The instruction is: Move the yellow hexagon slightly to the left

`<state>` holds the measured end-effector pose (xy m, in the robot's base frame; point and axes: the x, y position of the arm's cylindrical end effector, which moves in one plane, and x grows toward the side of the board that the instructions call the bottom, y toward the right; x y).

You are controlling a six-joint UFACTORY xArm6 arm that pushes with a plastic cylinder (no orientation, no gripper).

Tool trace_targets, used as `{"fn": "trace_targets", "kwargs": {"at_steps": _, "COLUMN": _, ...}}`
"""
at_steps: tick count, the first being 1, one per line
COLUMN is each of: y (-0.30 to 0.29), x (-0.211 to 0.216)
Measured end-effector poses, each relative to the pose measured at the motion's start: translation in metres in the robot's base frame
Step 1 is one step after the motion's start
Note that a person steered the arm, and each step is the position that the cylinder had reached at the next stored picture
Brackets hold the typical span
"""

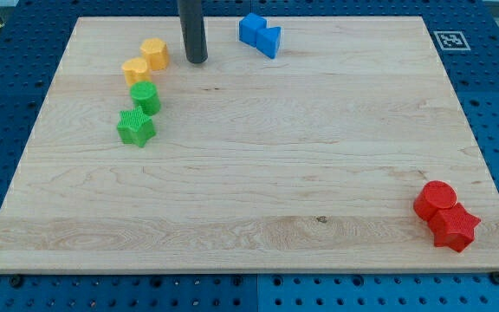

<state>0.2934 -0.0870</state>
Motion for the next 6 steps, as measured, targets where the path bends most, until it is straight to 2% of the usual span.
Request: {"fn": "trace_targets", "kwargs": {"at_steps": 6, "y": -0.033, "x": -0.005}}
